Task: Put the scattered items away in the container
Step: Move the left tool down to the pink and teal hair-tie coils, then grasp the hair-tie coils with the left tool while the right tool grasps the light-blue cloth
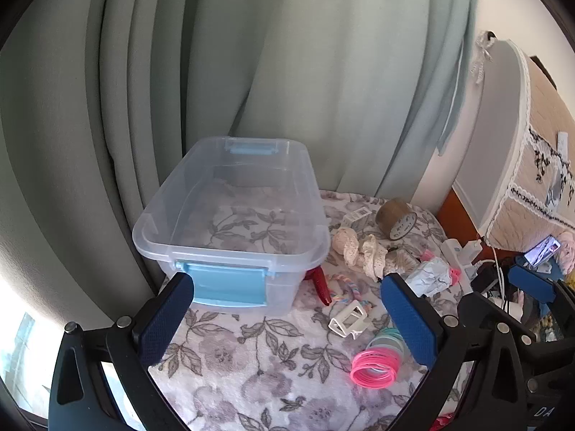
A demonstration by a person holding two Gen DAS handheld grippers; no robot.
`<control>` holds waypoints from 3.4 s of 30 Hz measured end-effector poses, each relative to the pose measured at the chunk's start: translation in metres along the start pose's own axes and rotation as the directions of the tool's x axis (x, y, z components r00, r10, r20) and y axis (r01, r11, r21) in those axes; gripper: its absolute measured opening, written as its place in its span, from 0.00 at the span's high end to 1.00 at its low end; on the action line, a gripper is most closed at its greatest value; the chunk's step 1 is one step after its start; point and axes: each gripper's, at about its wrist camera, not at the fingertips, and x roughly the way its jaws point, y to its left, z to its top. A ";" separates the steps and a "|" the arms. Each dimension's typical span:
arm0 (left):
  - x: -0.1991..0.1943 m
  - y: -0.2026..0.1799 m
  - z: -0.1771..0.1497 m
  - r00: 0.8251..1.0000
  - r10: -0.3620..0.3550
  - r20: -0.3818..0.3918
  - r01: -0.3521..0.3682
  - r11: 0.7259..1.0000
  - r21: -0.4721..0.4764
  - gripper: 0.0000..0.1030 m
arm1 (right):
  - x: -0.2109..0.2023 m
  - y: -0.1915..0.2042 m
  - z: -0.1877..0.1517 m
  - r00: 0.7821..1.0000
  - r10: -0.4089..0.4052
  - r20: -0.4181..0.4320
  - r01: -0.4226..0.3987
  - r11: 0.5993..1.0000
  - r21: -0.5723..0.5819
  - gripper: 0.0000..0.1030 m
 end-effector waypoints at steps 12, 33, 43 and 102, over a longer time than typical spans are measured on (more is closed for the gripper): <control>0.015 -0.053 -0.014 0.997 -0.011 -0.080 0.017 0.997 0.074 0.00 | -0.010 -0.055 -0.026 1.000 -0.027 0.016 0.025 0.995 0.101 0.00; 0.112 -0.111 -0.101 0.852 -0.088 -0.516 0.164 0.981 0.103 0.00 | 0.057 -0.129 -0.101 0.969 0.065 -0.239 0.002 0.963 0.271 0.00; 0.146 -0.124 -0.116 0.823 -0.041 -0.567 0.153 0.977 0.151 0.16 | 0.090 -0.137 -0.114 0.928 0.148 -0.341 -0.026 0.941 0.338 0.00; 0.153 -0.182 -0.126 0.829 -0.073 -0.554 0.262 0.927 0.270 0.34 | 0.131 -0.197 -0.061 0.971 0.134 -0.198 -0.007 0.843 0.537 0.32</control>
